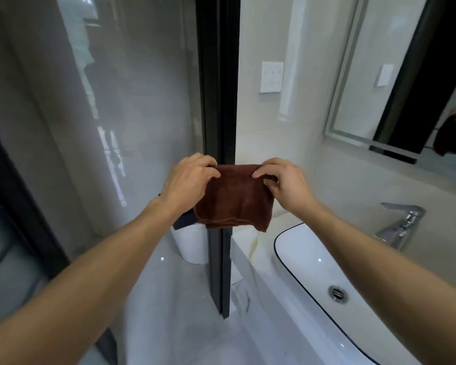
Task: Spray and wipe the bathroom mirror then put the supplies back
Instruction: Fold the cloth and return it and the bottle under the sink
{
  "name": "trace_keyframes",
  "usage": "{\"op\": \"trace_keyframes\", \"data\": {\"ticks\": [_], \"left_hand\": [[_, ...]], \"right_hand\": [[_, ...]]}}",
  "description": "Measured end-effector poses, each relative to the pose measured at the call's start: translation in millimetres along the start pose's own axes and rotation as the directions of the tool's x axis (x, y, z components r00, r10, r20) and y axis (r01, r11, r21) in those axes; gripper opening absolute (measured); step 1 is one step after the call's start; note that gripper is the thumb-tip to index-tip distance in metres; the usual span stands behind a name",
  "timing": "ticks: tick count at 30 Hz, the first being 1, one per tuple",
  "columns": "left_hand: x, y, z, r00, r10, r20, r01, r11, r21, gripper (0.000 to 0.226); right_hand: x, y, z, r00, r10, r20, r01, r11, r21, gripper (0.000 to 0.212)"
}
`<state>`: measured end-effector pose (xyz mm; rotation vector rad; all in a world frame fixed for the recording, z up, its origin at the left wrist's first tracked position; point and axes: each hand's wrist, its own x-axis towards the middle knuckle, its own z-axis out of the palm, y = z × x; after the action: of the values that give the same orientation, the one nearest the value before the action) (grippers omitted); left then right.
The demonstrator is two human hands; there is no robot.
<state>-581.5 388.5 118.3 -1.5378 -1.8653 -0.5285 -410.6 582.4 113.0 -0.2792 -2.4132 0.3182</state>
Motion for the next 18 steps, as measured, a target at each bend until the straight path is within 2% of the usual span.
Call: {"op": "trace_keyframes", "data": {"ticks": [6, 9, 18], "left_hand": [[-46, -22, 5, 0.991, -0.118, 0.07, 0.118, 0.993, -0.002, 0.019], [-69, -30, 10, 0.982, -0.183, 0.045, 0.182, 0.983, 0.031, 0.021], [-160, -40, 54, 0.953, -0.288, 0.092, 0.28, 0.956, 0.09, 0.03]], "right_hand": [[0, -28, 39, 0.997, 0.0, 0.08, 0.004, 0.998, -0.056, 0.034], [-2, -39, 59, 0.993, -0.001, 0.115, 0.008, 0.998, -0.063, 0.033], [-51, -51, 155, 0.975, 0.082, 0.205, -0.091, 0.995, 0.031, 0.035]]}}
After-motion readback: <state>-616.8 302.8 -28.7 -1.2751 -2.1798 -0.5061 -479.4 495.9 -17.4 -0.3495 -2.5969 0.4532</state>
